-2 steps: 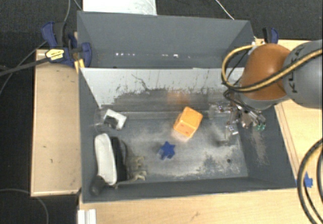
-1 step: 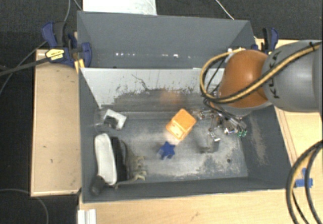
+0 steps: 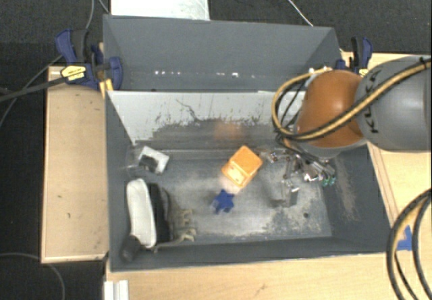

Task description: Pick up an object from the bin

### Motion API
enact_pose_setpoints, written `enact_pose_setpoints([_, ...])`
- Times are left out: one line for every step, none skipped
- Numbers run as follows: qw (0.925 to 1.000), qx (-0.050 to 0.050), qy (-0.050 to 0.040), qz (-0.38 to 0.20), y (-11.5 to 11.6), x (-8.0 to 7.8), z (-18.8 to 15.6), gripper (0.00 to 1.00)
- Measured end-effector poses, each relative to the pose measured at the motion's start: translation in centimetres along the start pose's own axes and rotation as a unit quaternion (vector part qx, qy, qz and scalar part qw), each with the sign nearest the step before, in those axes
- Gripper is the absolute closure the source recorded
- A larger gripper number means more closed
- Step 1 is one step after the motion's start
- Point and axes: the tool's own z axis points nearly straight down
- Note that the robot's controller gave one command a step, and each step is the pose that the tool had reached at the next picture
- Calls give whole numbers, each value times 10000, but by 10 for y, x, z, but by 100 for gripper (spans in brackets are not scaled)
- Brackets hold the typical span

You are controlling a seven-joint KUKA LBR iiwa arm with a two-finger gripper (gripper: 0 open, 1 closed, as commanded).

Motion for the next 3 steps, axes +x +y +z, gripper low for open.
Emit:
enact_pose_setpoints([9969, -8, -21, -783, 69, -35, -22, 0])
enact_pose_setpoints([9978, -14, -17, -666, 91, -35, -11, 0])
enact_pose_setpoints([9980, -12, -13, -640, 138, 3, 0, 0])
